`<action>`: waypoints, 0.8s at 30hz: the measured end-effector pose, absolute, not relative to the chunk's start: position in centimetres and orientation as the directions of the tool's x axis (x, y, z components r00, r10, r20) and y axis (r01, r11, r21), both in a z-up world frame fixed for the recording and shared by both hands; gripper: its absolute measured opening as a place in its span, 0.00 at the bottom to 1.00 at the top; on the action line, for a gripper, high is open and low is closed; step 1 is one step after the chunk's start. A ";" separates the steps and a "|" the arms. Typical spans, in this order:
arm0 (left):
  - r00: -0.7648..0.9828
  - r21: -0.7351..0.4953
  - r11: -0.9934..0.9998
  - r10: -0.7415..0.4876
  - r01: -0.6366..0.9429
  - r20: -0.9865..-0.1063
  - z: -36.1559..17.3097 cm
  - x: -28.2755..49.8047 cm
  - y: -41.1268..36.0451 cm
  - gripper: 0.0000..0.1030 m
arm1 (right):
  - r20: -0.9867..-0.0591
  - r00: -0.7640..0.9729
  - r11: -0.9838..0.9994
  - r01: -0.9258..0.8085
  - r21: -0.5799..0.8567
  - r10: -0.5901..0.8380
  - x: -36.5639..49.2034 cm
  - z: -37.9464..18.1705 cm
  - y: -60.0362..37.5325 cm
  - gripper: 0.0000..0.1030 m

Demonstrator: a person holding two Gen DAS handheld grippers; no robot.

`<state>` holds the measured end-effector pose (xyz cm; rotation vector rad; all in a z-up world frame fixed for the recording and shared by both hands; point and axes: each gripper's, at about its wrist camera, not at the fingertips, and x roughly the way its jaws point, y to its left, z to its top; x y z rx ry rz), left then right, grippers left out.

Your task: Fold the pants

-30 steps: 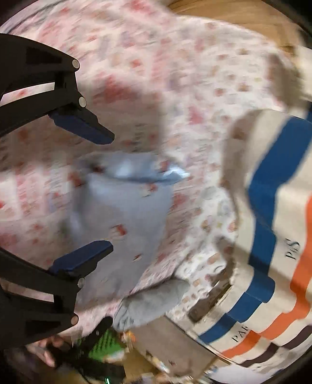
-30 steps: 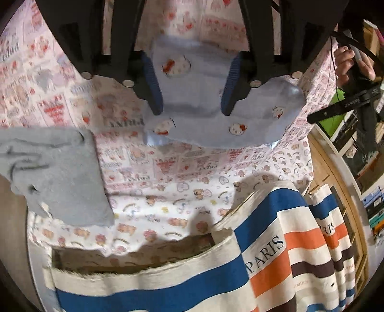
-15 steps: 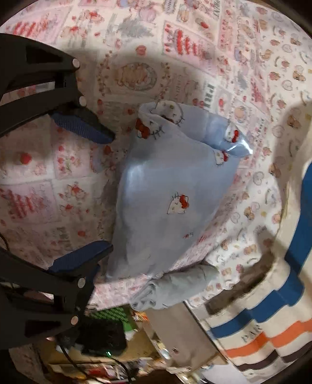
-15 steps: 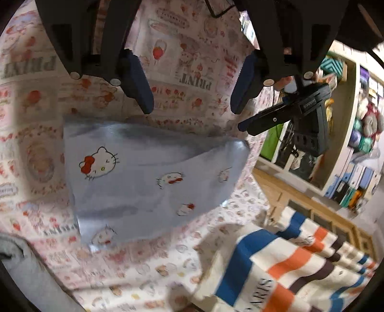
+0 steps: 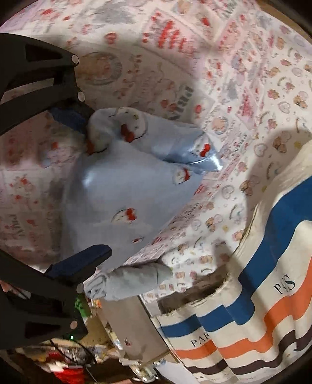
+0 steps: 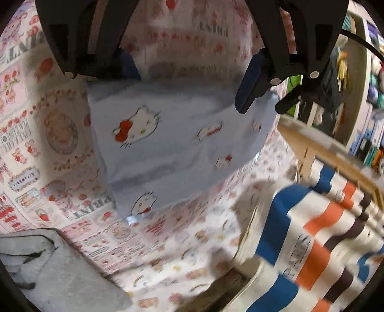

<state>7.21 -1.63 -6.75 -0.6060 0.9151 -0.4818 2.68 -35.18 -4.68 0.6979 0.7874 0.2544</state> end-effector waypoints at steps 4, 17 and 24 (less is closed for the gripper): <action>0.576 -0.642 0.760 -0.573 0.106 -0.583 -6.7 7.9 -2.0 0.85 | -0.553 0.714 0.747 0.064 0.662 0.429 3.9 -4.6 -35.2 0.75; 0.603 -0.570 0.818 -0.494 0.078 -0.626 -6.3 11.4 -4.4 0.85 | -0.540 0.703 0.672 0.119 0.731 0.463 8.1 -4.6 -36.7 0.75; 0.586 -0.473 0.865 -0.475 0.171 -0.657 -5.9 12.9 -5.9 0.85 | -0.565 0.658 0.682 0.106 0.724 0.498 10.8 -4.2 -37.6 0.69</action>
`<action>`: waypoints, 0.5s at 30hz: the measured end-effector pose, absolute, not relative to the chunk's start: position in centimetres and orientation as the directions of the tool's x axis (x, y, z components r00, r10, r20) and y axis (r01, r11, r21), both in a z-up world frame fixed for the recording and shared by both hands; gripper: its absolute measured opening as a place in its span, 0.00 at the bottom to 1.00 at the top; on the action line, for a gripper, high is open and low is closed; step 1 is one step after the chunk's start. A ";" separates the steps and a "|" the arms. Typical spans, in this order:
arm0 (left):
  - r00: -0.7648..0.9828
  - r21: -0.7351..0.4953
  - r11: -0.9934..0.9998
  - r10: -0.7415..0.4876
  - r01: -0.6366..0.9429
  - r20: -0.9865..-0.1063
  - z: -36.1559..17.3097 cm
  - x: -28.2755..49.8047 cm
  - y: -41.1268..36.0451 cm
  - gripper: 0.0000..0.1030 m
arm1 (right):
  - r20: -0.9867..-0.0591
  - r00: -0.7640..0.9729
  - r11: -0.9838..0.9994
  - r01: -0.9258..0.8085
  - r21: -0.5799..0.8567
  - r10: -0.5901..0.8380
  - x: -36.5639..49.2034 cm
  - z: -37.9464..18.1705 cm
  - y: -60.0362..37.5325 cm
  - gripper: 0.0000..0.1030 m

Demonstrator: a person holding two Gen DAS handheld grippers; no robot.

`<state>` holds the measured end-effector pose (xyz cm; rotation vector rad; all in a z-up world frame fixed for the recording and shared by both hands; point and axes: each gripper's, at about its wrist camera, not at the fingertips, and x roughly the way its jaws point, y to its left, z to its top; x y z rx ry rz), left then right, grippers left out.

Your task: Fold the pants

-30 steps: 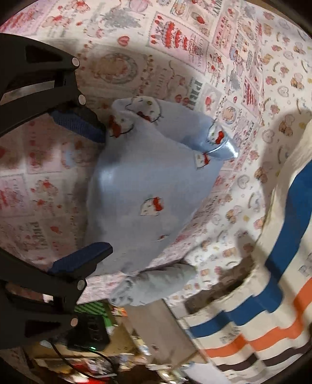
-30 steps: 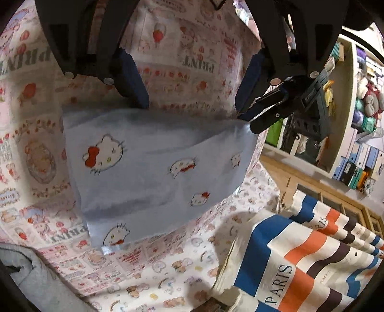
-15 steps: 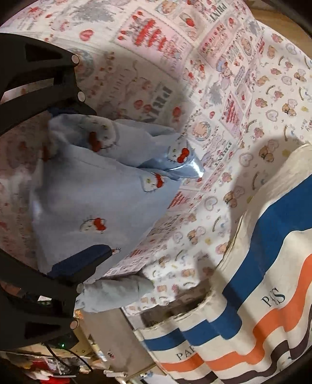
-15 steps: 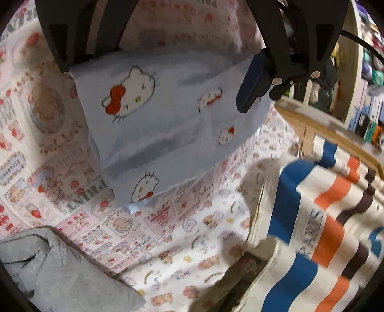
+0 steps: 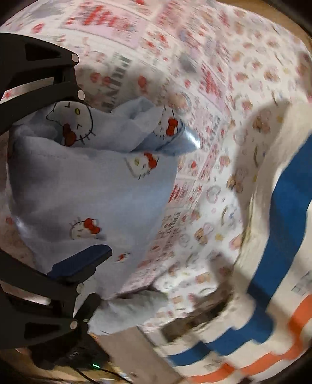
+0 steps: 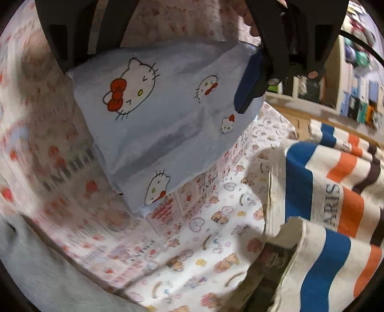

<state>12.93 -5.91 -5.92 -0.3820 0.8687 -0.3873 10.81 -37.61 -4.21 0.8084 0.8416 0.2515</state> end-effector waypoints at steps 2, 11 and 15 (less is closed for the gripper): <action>0.578 -0.443 0.874 -0.470 0.199 -0.667 -5.9 13.2 -6.2 0.85 | -0.593 0.645 0.747 0.052 0.663 0.482 11.3 -3.8 -36.9 0.68; 0.586 -0.339 0.908 -0.418 0.246 -0.694 -6.2 14.0 -7.6 0.26 | -0.628 0.676 0.837 0.030 0.547 0.386 12.4 -3.7 -36.1 0.31; 0.577 -0.315 0.907 -0.421 0.279 -0.700 -6.1 13.8 -8.2 0.15 | -0.617 0.660 0.836 -0.030 0.547 0.428 12.5 -3.9 -35.4 0.13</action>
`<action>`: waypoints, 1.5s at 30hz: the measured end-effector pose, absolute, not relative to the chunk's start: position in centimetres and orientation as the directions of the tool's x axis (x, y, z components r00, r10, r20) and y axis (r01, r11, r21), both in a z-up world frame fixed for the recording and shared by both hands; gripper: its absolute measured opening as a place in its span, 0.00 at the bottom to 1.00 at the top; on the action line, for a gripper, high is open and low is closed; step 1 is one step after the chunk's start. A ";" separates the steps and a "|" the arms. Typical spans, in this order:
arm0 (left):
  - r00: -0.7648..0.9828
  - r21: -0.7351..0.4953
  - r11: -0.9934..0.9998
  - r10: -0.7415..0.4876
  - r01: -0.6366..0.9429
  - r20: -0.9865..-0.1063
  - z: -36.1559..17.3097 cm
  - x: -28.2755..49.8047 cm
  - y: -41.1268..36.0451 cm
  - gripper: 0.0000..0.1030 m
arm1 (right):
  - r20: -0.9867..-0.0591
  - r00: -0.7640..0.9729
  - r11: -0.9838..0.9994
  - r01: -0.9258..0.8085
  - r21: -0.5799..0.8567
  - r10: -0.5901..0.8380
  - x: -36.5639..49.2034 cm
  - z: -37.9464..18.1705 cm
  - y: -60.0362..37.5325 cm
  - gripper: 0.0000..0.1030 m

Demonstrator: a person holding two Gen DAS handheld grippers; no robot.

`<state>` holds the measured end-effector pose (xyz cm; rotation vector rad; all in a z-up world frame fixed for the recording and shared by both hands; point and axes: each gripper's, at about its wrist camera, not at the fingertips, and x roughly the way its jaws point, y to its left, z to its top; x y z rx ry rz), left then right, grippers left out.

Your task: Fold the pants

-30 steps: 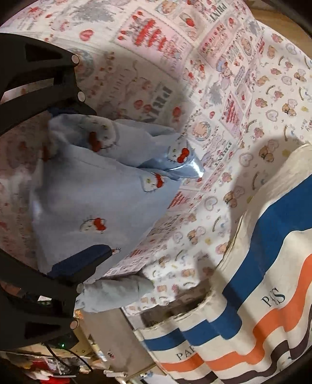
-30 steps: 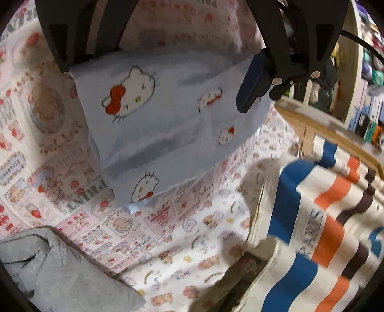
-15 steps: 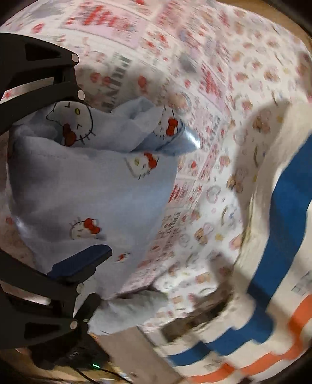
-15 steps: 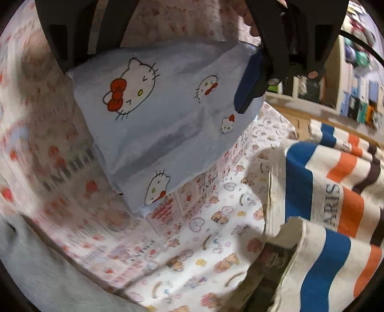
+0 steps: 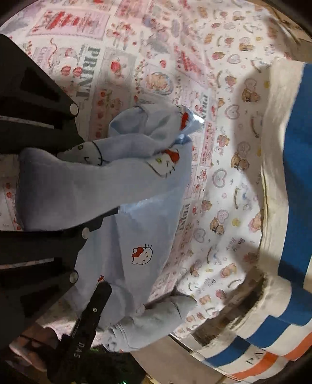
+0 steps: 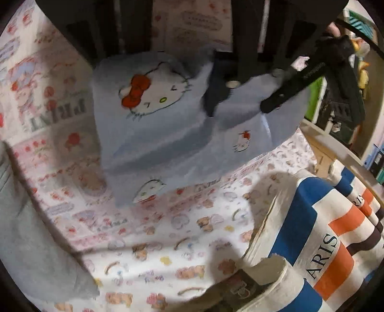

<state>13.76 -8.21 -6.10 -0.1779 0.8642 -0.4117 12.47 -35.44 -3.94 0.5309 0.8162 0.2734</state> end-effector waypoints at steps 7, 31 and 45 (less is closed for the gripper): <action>0.680 -0.097 0.927 -0.334 0.362 -0.652 -3.7 10.7 -9.7 0.08 | -0.595 0.777 0.977 -0.125 0.171 0.204 9.4 -1.1 -30.4 0.06; 0.620 -0.201 0.904 -0.408 0.378 -0.670 -3.2 4.2 -6.8 0.08 | -0.651 0.682 0.920 -0.085 0.382 0.334 2.6 -1.1 -31.8 0.07; 0.533 -0.292 0.894 -0.439 0.340 -0.723 -5.5 4.3 -5.3 0.11 | -0.619 0.696 0.844 0.036 0.536 0.364 3.2 -4.1 -35.1 0.69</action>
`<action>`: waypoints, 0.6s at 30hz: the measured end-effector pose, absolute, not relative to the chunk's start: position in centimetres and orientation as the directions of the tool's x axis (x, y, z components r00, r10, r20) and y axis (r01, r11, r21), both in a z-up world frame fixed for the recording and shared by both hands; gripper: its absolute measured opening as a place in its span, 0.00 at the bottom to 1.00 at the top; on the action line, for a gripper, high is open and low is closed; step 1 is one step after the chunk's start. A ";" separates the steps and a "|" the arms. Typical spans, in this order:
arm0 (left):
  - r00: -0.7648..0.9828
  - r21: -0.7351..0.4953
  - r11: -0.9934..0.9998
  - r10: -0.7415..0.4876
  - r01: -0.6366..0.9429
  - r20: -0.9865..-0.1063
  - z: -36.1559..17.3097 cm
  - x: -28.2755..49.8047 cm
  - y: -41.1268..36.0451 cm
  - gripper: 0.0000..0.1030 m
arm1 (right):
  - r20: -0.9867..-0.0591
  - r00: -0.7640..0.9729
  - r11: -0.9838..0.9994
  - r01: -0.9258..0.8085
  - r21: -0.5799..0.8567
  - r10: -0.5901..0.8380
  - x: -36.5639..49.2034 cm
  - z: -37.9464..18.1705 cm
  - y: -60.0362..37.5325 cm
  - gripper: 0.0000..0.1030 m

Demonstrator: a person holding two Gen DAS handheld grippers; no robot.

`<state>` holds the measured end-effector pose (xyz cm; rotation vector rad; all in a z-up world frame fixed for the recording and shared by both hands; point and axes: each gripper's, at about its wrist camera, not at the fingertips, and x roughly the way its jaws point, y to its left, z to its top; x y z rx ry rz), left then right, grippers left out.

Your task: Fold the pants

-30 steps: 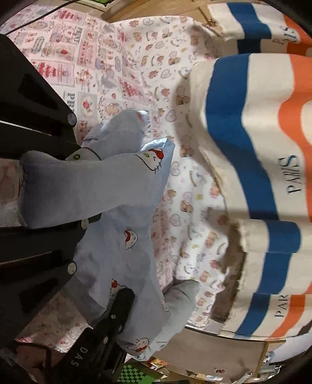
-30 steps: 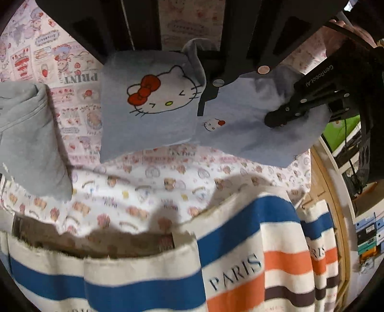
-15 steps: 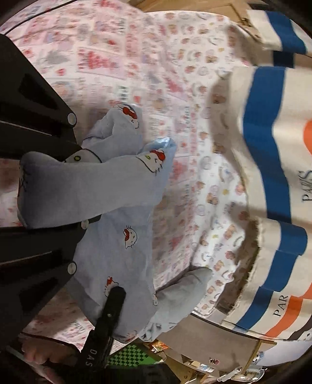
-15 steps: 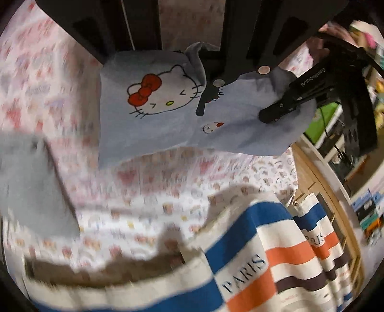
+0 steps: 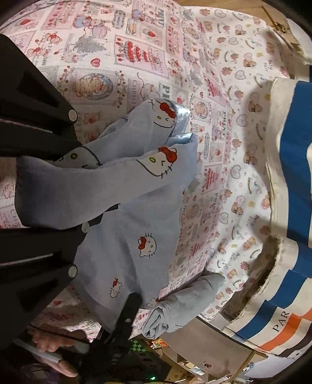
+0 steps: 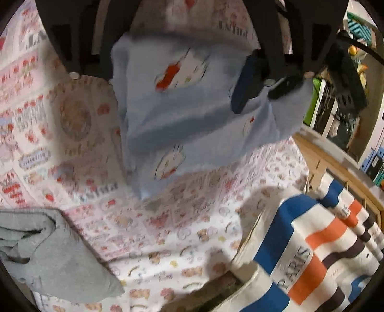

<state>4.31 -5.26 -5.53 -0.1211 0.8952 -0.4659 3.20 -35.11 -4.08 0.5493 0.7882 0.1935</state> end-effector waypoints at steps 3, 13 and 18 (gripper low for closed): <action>0.527 -0.303 0.891 -0.446 0.338 -0.723 -5.8 4.4 -5.2 0.11 | -0.594 0.668 0.801 -0.006 0.598 0.449 4.8 -4.3 -34.8 0.69; 0.474 -0.567 0.777 -0.621 0.272 -0.624 -6.7 5.5 -2.9 0.74 | -0.543 0.680 0.755 -0.026 0.655 0.494 6.4 -4.7 -34.1 0.69; 0.531 -0.666 0.725 -0.640 0.176 -0.556 -7.1 6.9 -1.8 0.76 | -0.521 0.708 0.719 0.026 0.694 0.477 6.3 -4.8 -34.9 0.69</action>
